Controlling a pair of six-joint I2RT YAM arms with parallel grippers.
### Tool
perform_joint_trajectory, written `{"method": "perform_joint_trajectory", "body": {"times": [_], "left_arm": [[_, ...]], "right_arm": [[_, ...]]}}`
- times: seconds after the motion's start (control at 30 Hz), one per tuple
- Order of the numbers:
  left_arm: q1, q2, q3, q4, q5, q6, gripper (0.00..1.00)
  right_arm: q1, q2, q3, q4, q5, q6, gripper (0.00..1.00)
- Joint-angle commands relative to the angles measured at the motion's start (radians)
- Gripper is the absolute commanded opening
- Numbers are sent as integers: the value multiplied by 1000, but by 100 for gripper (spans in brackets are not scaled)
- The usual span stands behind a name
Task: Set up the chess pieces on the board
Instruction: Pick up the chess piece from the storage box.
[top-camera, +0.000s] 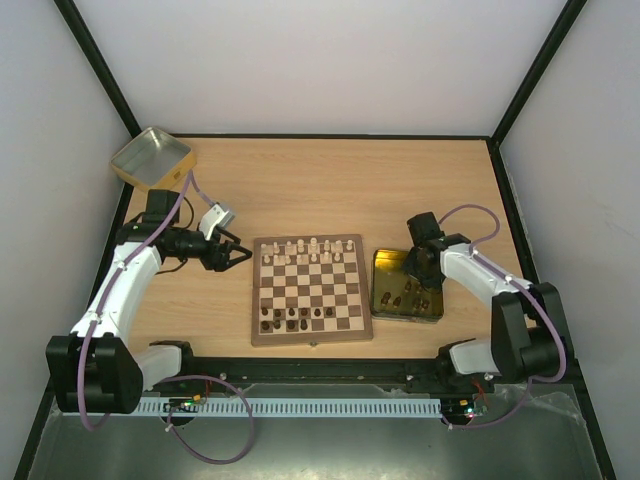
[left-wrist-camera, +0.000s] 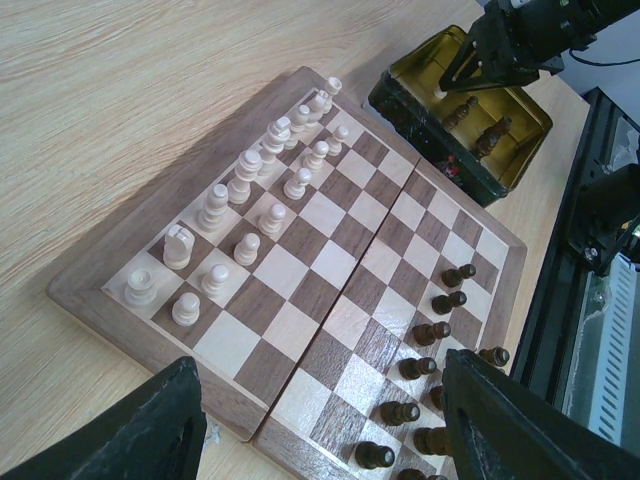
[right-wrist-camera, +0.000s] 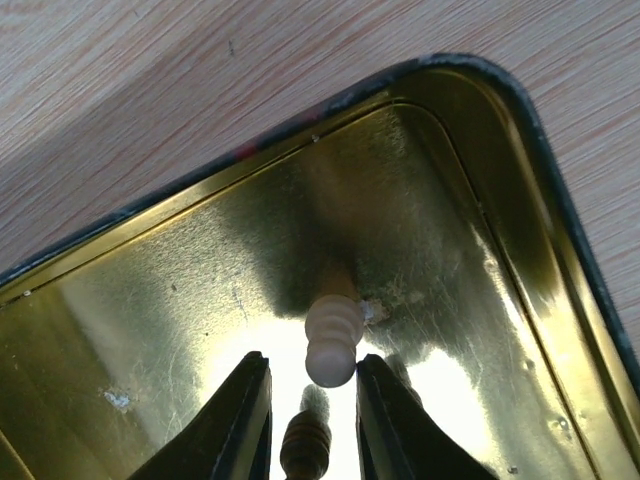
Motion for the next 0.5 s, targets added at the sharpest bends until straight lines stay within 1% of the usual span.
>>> {"method": "perform_joint_trajectory", "body": {"times": [0.0,0.37,0.47], "left_arm": [[-6,-1,-10,7,7,-6,65],[-6,-6,-12,11,4,-13,65],[-6,1,-11,11,3,-14,65]], "right_arm": [[-8,21,-5,21,15,-12,23],[-19,39,-18,43,22,-20,23],[-31,33,-17,36,36,-21,18]]}}
